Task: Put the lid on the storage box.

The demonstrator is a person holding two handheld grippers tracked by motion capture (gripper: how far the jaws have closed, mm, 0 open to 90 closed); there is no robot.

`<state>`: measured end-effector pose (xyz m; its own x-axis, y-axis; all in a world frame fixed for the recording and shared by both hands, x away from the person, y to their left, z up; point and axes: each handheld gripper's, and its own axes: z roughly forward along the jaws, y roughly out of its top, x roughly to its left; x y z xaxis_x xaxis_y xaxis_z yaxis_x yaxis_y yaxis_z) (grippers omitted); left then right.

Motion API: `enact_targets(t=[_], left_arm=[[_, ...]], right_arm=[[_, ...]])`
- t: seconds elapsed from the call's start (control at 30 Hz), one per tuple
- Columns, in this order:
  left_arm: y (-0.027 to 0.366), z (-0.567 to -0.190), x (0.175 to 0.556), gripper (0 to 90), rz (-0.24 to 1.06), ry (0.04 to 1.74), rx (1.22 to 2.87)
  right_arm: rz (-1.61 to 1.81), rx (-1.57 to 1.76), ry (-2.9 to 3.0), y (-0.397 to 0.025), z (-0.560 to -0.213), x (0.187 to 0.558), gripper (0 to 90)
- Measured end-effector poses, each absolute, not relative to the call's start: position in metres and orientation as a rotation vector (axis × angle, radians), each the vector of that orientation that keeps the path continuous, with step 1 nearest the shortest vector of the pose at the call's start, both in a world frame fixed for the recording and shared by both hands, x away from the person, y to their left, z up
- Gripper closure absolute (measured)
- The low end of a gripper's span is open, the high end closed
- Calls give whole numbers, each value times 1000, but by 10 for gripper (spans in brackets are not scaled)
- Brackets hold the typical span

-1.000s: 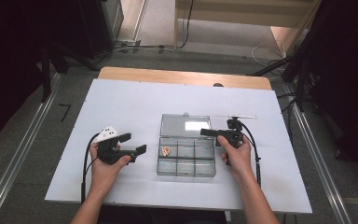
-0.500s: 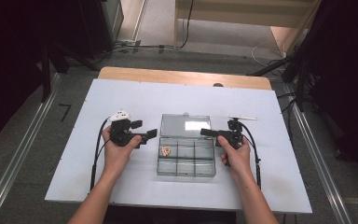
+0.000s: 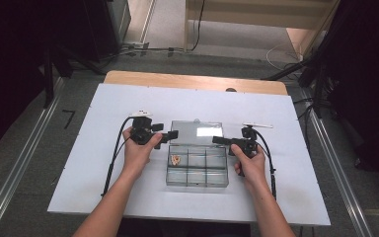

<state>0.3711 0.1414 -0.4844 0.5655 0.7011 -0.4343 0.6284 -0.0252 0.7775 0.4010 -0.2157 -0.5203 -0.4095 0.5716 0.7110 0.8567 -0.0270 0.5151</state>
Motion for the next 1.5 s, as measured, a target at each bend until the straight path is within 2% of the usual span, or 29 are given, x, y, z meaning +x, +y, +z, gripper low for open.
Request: enact_targets(t=[0.5, 0.73, 0.93, 1.17, 1.5], left_arm=[[130, -502, 387, 163, 17, 1226, 1715], [123, -507, 388, 207, -12, 1246, 1708], [119, -506, 387, 303, -13, 1249, 1690], [122, -499, 385, 472, 20, 1230, 1677], [128, -485, 377, 608, 64, 1140, 1657]], right_arm=[[-1424, -1500, -1984, -216, -519, 400, 529], [-1435, -1496, -1996, -216, -517, 399, 543], [-1447, -1496, -2007, -216, -514, 398, 567], [-1493, -1486, -2026, -218, -508, 396, 628], [-1552, -1432, -2123, -221, -496, 389, 694]])
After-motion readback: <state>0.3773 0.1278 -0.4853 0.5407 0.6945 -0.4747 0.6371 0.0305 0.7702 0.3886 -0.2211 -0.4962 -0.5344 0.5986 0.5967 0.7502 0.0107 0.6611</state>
